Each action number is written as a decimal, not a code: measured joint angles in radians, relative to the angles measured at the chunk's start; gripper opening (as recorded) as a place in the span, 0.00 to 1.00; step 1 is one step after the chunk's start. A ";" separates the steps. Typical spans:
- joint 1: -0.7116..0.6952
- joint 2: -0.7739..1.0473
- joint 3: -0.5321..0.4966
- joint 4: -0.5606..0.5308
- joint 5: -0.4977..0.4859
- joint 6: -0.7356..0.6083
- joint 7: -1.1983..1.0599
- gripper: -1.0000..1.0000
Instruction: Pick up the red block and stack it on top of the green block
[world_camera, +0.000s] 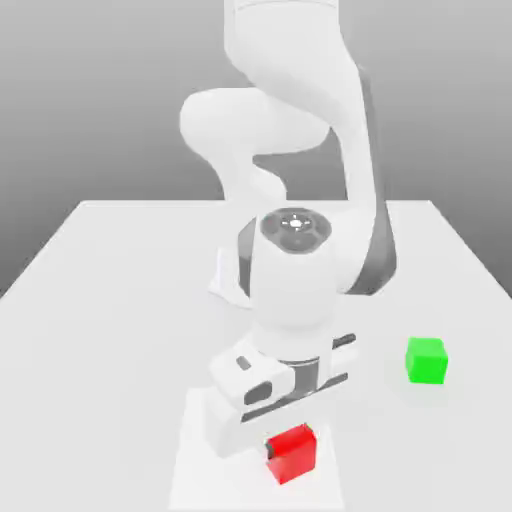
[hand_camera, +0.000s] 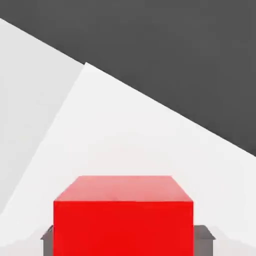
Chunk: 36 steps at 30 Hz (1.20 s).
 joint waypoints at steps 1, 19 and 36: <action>-0.003 0.017 0.004 0.002 0.001 0.014 0.000 0.00; 0.380 -0.425 0.223 -0.214 0.020 -0.209 0.464 0.00; 0.433 -0.266 0.277 -0.249 -0.102 -0.017 0.663 1.00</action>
